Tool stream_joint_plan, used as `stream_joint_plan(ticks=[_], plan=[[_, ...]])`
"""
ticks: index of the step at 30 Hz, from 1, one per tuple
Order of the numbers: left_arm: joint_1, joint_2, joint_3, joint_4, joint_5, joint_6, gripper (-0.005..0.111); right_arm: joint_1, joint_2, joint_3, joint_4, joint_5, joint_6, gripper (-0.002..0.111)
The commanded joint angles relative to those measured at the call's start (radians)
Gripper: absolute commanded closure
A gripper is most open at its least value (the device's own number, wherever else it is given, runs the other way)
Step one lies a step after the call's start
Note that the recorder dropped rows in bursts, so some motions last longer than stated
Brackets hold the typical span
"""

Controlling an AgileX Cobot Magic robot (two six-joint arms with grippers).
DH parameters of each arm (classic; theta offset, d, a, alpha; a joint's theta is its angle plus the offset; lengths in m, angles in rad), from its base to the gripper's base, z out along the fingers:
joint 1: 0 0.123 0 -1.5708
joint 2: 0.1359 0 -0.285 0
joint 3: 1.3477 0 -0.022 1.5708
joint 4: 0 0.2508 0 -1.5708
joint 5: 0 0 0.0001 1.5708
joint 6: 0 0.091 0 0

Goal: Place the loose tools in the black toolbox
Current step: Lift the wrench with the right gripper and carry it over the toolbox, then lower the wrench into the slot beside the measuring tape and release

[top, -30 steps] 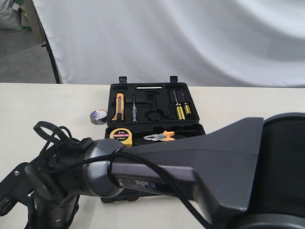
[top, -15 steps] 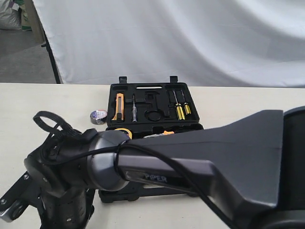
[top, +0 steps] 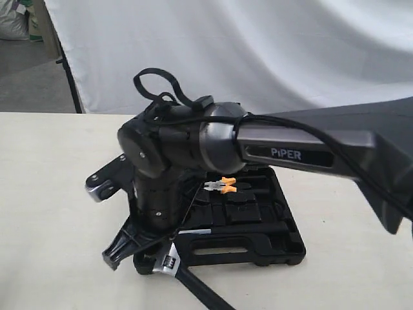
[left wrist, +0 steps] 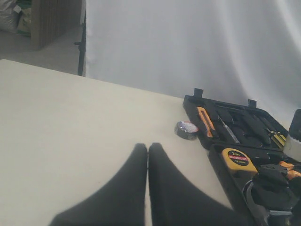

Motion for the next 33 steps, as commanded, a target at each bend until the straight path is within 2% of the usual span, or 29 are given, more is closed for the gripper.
stream_joint_plan(ticks=[1,6,15,24,33], plan=[[0.025,-0.003,-0.003,0.004,-0.007,-0.005,0.106,-0.059,-0.014,0.005,-0.016,-0.006,0.006,0.109],[0.025,-0.003,-0.003,0.004,-0.007,-0.005,0.106,-0.132,-0.014,0.005,-0.016,-0.01,0.004,0.109],[0.025,-0.003,-0.003,0.004,-0.007,-0.005,0.106,-0.139,0.002,0.003,-0.053,-0.063,0.004,0.109],[0.025,-0.003,-0.003,0.004,-0.007,-0.005,0.106,-0.139,0.002,-0.001,-0.231,-0.053,-0.003,0.109],[0.025,-0.003,-0.003,0.004,-0.007,-0.005,0.106,-0.135,0.106,-0.185,-0.23,0.031,-0.243,0.109]])
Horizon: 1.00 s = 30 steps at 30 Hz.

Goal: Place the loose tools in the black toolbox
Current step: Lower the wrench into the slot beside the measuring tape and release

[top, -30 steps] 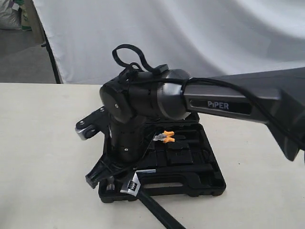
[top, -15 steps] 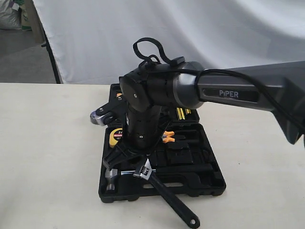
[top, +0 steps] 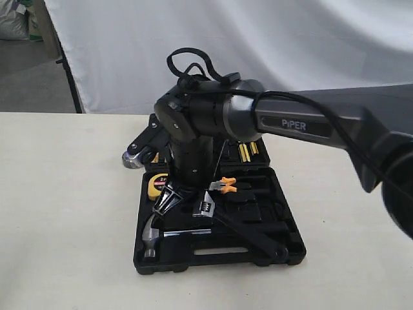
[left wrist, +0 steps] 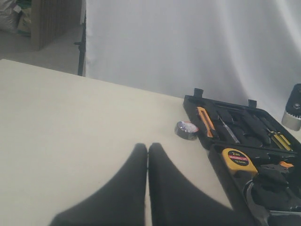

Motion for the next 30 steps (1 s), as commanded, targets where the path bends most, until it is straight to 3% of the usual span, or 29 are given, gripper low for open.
stream_joint_plan(ticks=[1,13,30], plan=[[0.025,-0.003,-0.003,0.004,-0.007,-0.005,0.106,0.0,0.061,-0.098,-0.019,0.036,-0.168,0.109],[0.025,-0.003,-0.003,0.004,-0.007,-0.005,0.106,0.0,0.168,-0.164,-0.043,0.009,-0.34,0.109],[0.025,-0.003,-0.003,0.004,-0.007,-0.005,0.106,0.003,0.17,-0.164,-0.006,-0.004,-0.317,0.109]])
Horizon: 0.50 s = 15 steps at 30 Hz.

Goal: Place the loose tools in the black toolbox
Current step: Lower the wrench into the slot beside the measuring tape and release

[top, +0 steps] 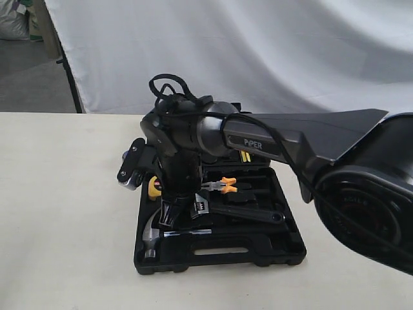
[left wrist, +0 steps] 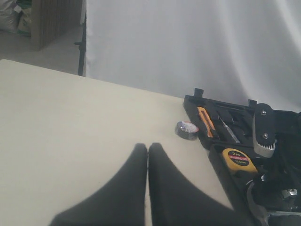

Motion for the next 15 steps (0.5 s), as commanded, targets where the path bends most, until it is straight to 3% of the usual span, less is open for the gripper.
stream_joint_plan(ticks=[1,13,15], plan=[[0.025,-0.003,-0.003,0.004,-0.007,-0.005,0.106,-0.001,0.003,-0.007,0.024,-0.023,0.012,0.109],[0.025,-0.003,-0.003,0.004,-0.007,-0.005,0.106,-0.001,0.007,-0.007,0.029,-0.029,0.014,0.108],[0.025,-0.003,-0.003,0.004,-0.007,-0.005,0.106,-0.001,0.007,-0.007,0.029,-0.029,0.016,0.099]])
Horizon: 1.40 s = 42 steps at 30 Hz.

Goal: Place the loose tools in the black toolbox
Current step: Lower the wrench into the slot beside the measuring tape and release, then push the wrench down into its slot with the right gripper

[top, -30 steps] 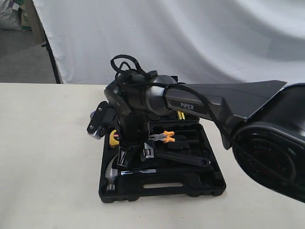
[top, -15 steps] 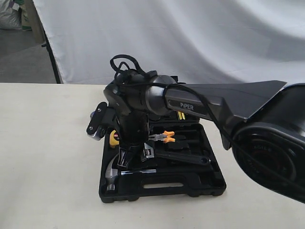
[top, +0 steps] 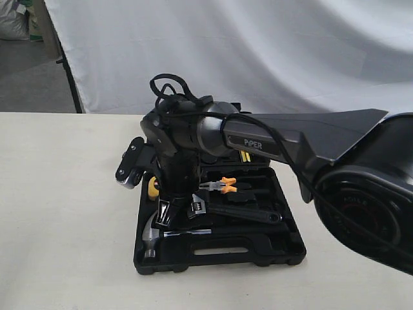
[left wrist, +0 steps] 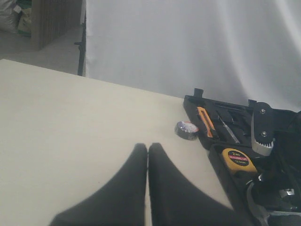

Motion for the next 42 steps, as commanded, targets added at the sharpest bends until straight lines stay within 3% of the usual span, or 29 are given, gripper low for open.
stream_joint_plan(ticks=[1,4,8,17,21,27,36,42], plan=[[0.025,-0.003,-0.003,0.004,-0.007,-0.005,0.106,-0.001,0.006,-0.007,0.009,-0.011,0.015,0.091],[0.025,-0.003,-0.003,0.004,-0.007,-0.005,0.106,-0.001,0.006,-0.007,0.009,-0.018,0.067,0.068],[0.025,-0.003,-0.003,0.004,-0.007,-0.005,0.106,-0.001,0.004,-0.007,0.012,0.007,0.182,0.049],[0.025,-0.003,-0.003,0.004,-0.007,-0.005,0.106,-0.001,-0.086,-0.057,-0.085,0.097,0.251,0.047],[0.025,-0.003,-0.003,0.004,-0.007,-0.005,0.106,-0.003,-0.171,-0.071,-0.085,0.165,0.254,0.059],[0.025,-0.003,-0.003,0.004,-0.007,-0.005,0.106,-0.044,-0.254,-0.037,-0.034,0.243,0.256,0.107],[0.025,-0.003,-0.003,0.004,-0.007,-0.005,0.106,-0.12,-0.276,0.268,0.084,0.127,0.147,0.109],[0.025,-0.003,-0.003,0.004,-0.007,-0.005,0.106,-0.12,-0.276,0.352,0.127,0.08,0.074,0.109]])
